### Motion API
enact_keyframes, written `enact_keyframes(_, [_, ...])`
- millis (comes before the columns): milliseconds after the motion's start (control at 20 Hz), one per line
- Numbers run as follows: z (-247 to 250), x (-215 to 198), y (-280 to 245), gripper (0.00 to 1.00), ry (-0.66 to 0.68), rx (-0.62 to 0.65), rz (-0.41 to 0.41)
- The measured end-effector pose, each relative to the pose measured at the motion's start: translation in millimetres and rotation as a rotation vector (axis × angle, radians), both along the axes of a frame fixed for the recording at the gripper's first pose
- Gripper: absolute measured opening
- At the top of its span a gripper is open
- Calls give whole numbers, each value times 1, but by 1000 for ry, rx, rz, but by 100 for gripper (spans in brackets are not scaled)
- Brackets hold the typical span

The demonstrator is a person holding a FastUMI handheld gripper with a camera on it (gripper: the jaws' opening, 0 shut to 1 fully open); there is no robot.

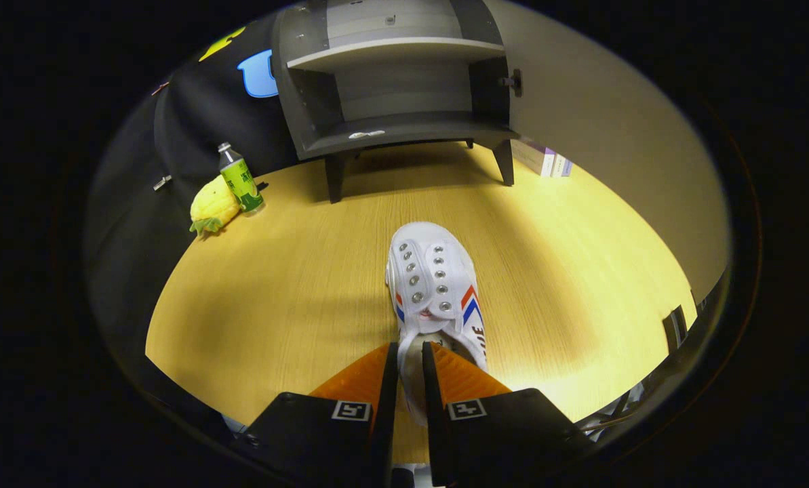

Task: Open the shoe cabinet door, grab the shoes and put them into the shoe cabinet, then close the shoe cabinet door.

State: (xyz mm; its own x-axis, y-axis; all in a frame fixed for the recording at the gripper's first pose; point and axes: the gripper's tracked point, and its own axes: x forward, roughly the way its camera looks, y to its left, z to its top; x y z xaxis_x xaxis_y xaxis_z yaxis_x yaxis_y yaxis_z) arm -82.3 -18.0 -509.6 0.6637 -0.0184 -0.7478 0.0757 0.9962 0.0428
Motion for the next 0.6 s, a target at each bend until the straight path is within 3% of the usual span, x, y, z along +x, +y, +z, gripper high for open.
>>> enact_keyframes(300, [-8,12,5,26,-27,4,-1])
enact_keyframes(600, [-8,9,1,25,13,34,-59])
